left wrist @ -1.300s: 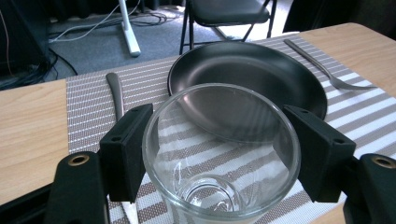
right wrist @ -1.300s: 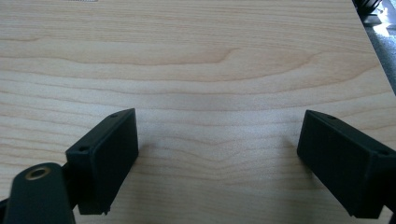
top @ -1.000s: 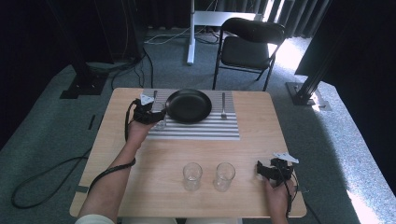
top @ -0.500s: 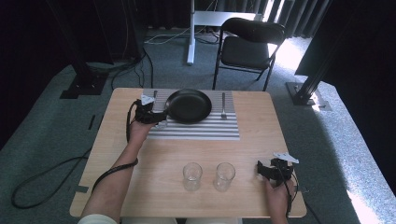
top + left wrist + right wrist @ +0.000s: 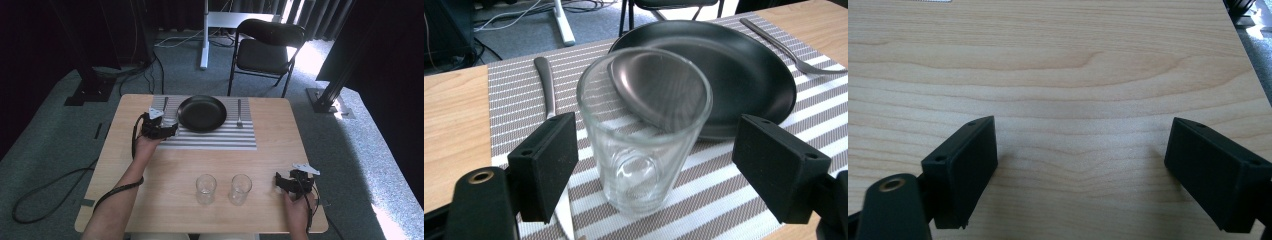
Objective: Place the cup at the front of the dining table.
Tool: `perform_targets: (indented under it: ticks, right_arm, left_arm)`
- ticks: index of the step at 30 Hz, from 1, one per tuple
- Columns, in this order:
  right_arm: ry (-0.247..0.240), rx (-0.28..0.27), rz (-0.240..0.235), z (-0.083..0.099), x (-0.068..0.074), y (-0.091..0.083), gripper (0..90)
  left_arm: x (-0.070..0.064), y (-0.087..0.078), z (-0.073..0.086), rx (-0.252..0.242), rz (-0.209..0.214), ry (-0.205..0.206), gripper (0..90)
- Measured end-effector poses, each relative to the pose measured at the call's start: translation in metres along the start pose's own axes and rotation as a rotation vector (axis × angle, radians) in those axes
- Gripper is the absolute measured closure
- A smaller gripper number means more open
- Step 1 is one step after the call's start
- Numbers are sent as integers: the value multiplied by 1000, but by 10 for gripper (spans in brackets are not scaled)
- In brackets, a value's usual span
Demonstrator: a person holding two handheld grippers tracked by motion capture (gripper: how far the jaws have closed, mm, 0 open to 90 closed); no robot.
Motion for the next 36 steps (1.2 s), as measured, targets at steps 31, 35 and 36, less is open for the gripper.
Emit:
perform_targets:
  ticks: [31,35,36]
  right_arm:
    - [0,1,0,0,0,0,130]
    - [0,1,0,0,0,0,130]
    - [1,1,0,0,0,0,130]
  left_arm:
    - [-8,-82,51,-2,30,-47,193]
    - [-8,-88,61,3,20,-52,193]
    - [-8,-88,61,3,20,-52,193]
Point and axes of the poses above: each handheld gripper's, and its own axes: y roughly forward along the jaws, z roughly out of its underside, x roughly to its left, the point moved 4 cm from there along y, roughly forward along the jaws, and after that the axes turned 6 degrees about -z, right-handed, at the moved point
